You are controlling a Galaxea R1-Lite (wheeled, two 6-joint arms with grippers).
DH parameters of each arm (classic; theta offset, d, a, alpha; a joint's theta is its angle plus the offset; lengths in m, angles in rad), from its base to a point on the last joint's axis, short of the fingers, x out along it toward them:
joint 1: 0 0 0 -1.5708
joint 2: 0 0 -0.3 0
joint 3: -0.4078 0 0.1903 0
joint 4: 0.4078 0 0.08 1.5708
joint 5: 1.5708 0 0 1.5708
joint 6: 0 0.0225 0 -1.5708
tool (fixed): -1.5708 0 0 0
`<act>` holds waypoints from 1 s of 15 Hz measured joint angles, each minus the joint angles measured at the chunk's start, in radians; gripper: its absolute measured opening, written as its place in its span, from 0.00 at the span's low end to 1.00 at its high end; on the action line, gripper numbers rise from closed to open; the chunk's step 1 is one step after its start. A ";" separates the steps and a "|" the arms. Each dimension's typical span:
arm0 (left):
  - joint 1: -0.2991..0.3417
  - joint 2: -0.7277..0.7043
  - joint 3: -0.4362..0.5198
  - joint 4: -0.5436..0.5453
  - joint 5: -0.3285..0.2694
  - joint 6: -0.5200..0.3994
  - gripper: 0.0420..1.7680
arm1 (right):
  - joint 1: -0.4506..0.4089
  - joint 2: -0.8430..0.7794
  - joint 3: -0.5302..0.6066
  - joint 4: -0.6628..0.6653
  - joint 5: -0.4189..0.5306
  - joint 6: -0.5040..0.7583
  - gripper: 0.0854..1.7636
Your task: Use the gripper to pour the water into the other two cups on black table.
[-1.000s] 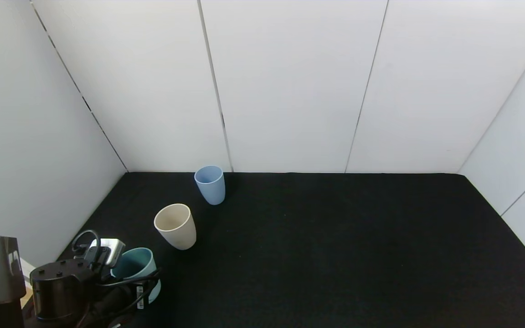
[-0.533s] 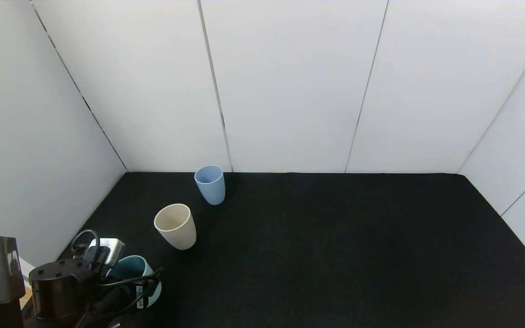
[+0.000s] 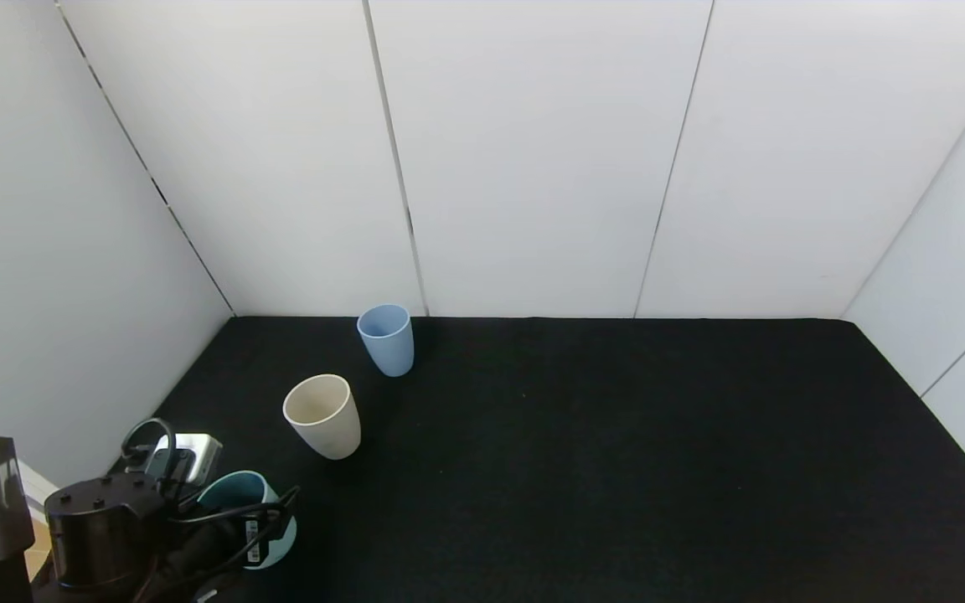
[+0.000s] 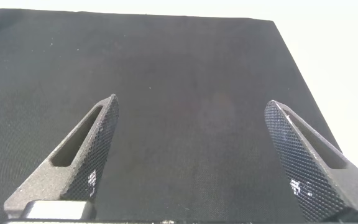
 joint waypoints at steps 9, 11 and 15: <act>0.000 -0.107 0.000 0.014 0.001 0.011 0.95 | 0.000 0.000 0.000 0.000 0.000 0.000 0.97; 0.000 -0.129 0.000 0.015 0.003 0.012 0.95 | 0.000 0.000 0.000 0.000 0.000 0.000 0.97; 0.000 -0.190 0.000 0.049 0.004 0.039 0.96 | 0.000 0.000 0.000 0.000 0.000 0.000 0.97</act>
